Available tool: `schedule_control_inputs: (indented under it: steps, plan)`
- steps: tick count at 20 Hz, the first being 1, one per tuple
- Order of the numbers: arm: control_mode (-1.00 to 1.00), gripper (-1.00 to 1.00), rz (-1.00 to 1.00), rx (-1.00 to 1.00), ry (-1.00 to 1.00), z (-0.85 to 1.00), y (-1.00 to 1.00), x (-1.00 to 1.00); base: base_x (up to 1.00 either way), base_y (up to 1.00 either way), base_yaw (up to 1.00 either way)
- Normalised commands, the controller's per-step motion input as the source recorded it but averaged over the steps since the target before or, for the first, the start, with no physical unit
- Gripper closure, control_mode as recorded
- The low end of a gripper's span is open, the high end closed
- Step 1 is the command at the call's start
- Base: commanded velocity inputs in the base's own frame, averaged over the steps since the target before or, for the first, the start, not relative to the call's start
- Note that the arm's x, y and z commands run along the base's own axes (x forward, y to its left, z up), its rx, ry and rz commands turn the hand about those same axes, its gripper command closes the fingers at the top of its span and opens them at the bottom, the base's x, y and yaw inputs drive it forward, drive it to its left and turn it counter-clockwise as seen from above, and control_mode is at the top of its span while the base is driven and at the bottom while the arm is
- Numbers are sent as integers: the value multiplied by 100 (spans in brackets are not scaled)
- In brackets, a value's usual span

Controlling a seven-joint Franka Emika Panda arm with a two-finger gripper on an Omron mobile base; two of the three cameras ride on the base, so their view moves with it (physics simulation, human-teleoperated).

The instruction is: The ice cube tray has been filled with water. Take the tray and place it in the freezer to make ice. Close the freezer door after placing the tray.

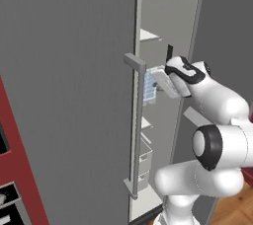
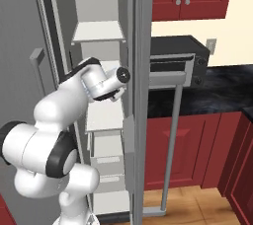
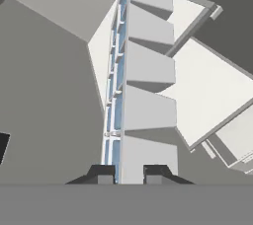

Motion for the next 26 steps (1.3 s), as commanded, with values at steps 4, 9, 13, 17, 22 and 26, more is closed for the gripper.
schedule_control_inputs:
  steps: [4, 9, 13, 17, 22, 26]
  plan:
    - [-100, 100, -1, -5, -4, 0, 25, 14, 0, 0, 0]
    - [-100, 100, -1, -3, -1, 0, 19, 26, 0, 0, 0]
    - [-100, 100, 0, -1, 0, 0, 7, 37, 0, 0, 0]
    - [-100, 100, 0, 0, 0, 0, 1, 40, 0, 0, 0]
    - [-100, 100, 0, 0, -5, -13, 6, 23, 0, 0, 0]
    - [-100, 100, -1, 0, -11, -20, 15, 18, 0, 0, 0]
